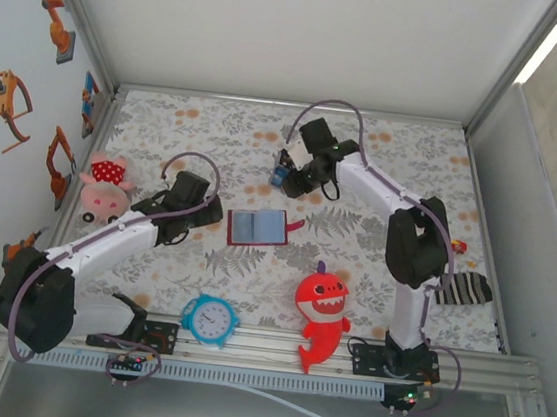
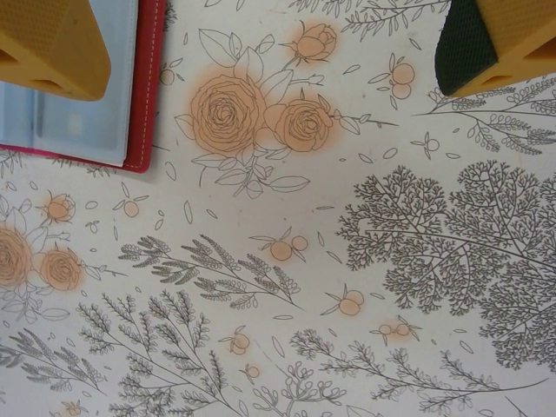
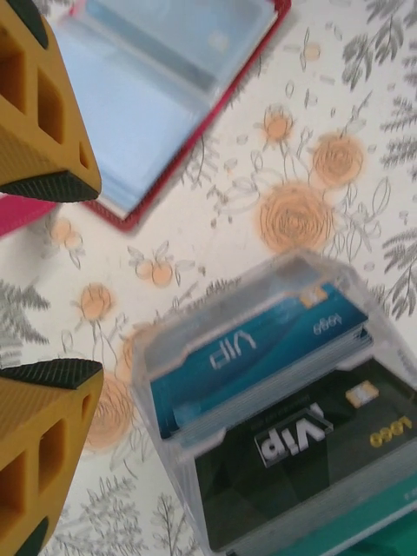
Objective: Take the credit cards out of the card holder
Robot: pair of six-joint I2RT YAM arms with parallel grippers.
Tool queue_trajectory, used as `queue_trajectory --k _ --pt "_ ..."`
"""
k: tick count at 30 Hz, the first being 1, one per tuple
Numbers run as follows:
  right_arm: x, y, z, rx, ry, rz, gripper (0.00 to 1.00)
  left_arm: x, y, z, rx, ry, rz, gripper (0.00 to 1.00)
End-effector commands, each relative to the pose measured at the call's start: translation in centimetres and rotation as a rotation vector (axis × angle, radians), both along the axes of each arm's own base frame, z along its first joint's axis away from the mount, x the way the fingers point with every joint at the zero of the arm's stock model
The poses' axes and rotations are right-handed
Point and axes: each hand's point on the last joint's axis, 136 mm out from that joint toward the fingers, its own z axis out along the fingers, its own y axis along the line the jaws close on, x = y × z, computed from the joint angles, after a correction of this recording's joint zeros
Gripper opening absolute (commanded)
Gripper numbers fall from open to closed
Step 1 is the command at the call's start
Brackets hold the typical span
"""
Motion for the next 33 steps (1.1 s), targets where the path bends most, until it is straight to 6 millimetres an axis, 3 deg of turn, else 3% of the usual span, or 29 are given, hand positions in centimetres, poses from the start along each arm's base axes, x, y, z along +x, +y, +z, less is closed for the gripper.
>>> queue_trajectory --k 1,7,15,23,28,33 --pt "-1.1 1.3 1.8 0.04 -0.044 -0.073 0.49 -0.1 1.0 0.1 -0.01 -0.018 0.058 0.97" --pt "-5.1 2.8 1.0 0.055 -0.018 -0.157 0.48 -0.7 2.5 -0.4 -0.017 -0.021 0.135 0.97" --pt "-9.5 6.3 -2.4 -0.006 0.05 -0.184 0.49 -1.6 4.6 -1.3 -0.018 -0.007 0.248 0.97" --pt "-11.7 11.2 -4.5 0.029 0.131 -0.12 0.47 -3.7 7.7 -1.7 -0.011 -0.017 0.385 0.97" --pt "-12.4 12.9 -5.7 0.011 0.146 -0.09 0.48 -4.6 8.8 -1.5 -0.026 -0.041 0.424 0.97" --pt "-12.2 13.0 -6.5 -0.034 0.136 -0.087 0.49 -5.1 9.6 -1.2 -0.011 -0.053 0.441 0.97"
